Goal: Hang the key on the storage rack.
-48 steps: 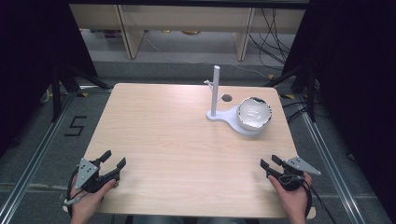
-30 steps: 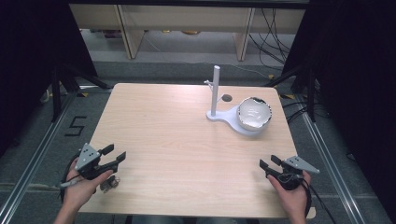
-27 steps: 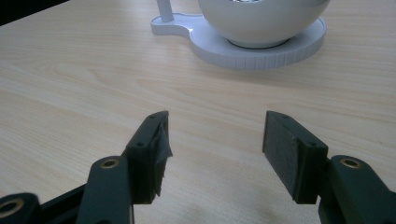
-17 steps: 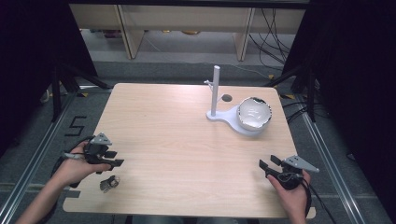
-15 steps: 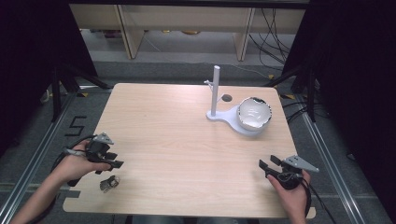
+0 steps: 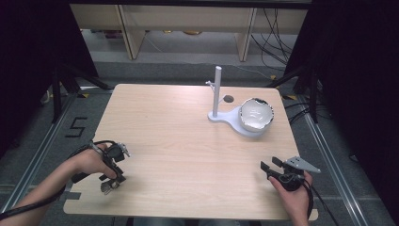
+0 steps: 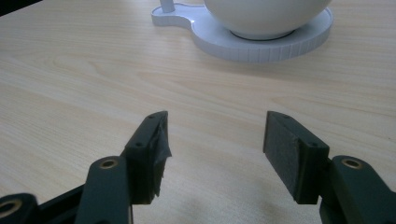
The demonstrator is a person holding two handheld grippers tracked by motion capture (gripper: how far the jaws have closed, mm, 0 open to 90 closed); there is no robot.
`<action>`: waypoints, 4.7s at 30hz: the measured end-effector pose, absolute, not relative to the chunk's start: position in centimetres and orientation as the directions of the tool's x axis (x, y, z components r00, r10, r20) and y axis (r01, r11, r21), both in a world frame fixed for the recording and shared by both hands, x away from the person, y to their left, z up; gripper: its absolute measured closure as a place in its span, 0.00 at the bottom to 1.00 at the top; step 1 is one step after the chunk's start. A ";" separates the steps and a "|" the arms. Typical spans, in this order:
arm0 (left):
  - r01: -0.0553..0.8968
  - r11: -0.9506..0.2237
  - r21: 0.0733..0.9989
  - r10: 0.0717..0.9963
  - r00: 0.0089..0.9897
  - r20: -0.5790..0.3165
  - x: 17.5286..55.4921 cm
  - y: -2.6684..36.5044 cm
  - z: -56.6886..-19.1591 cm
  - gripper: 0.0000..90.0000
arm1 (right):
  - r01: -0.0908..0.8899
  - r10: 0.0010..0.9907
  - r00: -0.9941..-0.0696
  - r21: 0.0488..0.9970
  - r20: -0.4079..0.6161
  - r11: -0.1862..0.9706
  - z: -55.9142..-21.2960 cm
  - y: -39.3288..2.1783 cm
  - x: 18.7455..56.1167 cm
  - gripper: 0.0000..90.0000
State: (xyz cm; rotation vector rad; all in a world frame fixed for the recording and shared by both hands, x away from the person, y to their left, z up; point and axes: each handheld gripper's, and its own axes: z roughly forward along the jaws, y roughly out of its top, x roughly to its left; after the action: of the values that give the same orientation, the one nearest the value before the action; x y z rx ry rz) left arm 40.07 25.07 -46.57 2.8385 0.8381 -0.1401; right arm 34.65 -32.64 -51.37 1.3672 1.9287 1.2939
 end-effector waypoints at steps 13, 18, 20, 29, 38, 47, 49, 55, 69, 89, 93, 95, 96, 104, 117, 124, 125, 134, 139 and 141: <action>0.519 -0.848 0.109 0.503 0.852 -0.145 40.8 25.0 -46.8 0.81 | 0.513 0.903 -0.393 0.857 0.176 0.056 -51.3 -32.3 34.5 0.46; 0.519 -0.851 0.079 0.504 0.849 -0.157 40.8 25.2 -47.1 0.82 | 0.525 0.903 -0.390 0.850 0.183 0.054 -51.3 -32.3 34.4 0.46; 0.516 -0.854 0.069 0.502 0.851 -0.154 40.8 25.2 -47.1 0.82 | 0.527 0.903 -0.389 0.848 0.185 0.053 -51.3 -32.2 34.4 0.46; 0.506 -0.860 0.068 0.490 0.855 -0.169 40.5 24.9 -47.6 0.87 | 0.528 0.899 -0.393 0.848 0.194 0.048 -51.3 -32.1 34.4 0.46; 0.462 -0.885 0.056 0.447 0.877 -0.173 40.2 24.5 -48.1 0.93 | 0.535 0.897 -0.401 0.842 0.189 0.062 -51.3 -32.1 34.5 0.46; 0.437 -0.897 0.059 0.424 0.892 -0.158 39.9 24.7 -48.0 0.98 | 0.514 0.892 -0.427 0.851 0.147 0.105 -51.4 -32.3 34.7 0.46; 0.443 -0.894 0.069 0.428 0.890 -0.159 40.0 24.9 -47.9 0.98 | 0.518 0.894 -0.425 0.848 0.143 0.110 -51.4 -32.3 34.8 0.46; 0.458 -0.886 0.071 0.443 0.882 -0.163 40.0 25.2 -47.6 0.99 | 0.519 0.894 -0.425 0.848 0.143 0.111 -51.4 -32.3 34.8 0.46; 0.551 -0.777 0.305 0.535 0.833 -0.144 40.1 26.5 -45.5 0.99 | 0.544 0.900 -0.403 0.834 0.163 0.093 -51.4 -31.9 34.6 0.46; 0.485 -0.241 0.841 0.761 0.632 -0.146 40.6 24.1 -41.6 0.99 | 0.527 0.894 -0.430 0.840 0.128 0.133 -51.3 -32.1 34.7 0.46; 0.445 -0.187 0.876 0.773 0.617 -0.148 40.7 23.2 -41.4 0.99 | 0.529 0.892 -0.432 0.838 0.132 0.132 -51.3 -32.1 34.7 0.46; 0.431 -0.162 0.888 0.777 0.610 -0.155 40.8 22.8 -41.3 0.99 | 0.529 0.893 -0.431 0.838 0.131 0.133 -51.3 -32.1 34.7 0.46; 0.431 -0.162 0.888 0.777 0.610 -0.155 40.8 22.8 -41.3 0.99 | 0.529 0.893 -0.431 0.838 0.131 0.133 -51.3 -32.1 34.7 0.46; 0.368 -0.102 0.924 0.790 0.595 -0.150 41.6 21.3 -41.2 0.99 | 0.549 0.897 -0.410 0.830 0.166 0.098 -51.3 -31.9 34.4 0.46; 0.301 -0.061 0.952 0.814 0.567 -0.127 43.9 19.2 -40.5 0.99 | 0.519 0.894 -0.416 0.851 0.167 0.082 -51.4 -32.0 34.5 0.47; 0.255 -0.079 0.964 0.825 0.559 -0.080 45.2 17.7 -39.6 0.99 | 0.502 0.897 -0.421 0.858 0.133 0.108 -51.3 -32.3 34.5 0.48; 0.247 -0.083 0.965 0.825 0.560 -0.073 45.4 17.4 -39.5 0.99 | 0.503 0.898 -0.420 0.857 0.131 0.111 -51.3 -32.3 34.5 0.48; 0.203 -0.076 0.976 0.822 0.567 -0.054 47.2 14.8 -38.5 0.99 | 0.530 0.904 -0.397 0.843 0.156 0.088 -51.3 -31.9 34.3 0.48; 0.198 -0.075 0.977 0.815 0.577 -0.054 48.1 13.4 -38.1 0.99 | 0.500 0.903 -0.416 0.857 0.111 0.125 -51.3 -32.1 34.5 0.48; 0.192 -0.076 0.978 0.812 0.581 -0.050 48.5 12.8 -37.8 0.99 | 0.527 0.904 -0.399 0.845 0.152 0.090 -51.3 -31.9 34.3 0.49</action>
State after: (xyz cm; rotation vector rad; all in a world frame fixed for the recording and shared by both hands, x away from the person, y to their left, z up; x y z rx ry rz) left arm 48.53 12.76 -37.76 1.5988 0.8643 0.6378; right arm 34.29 -31.91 -51.27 1.4048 1.9658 1.2400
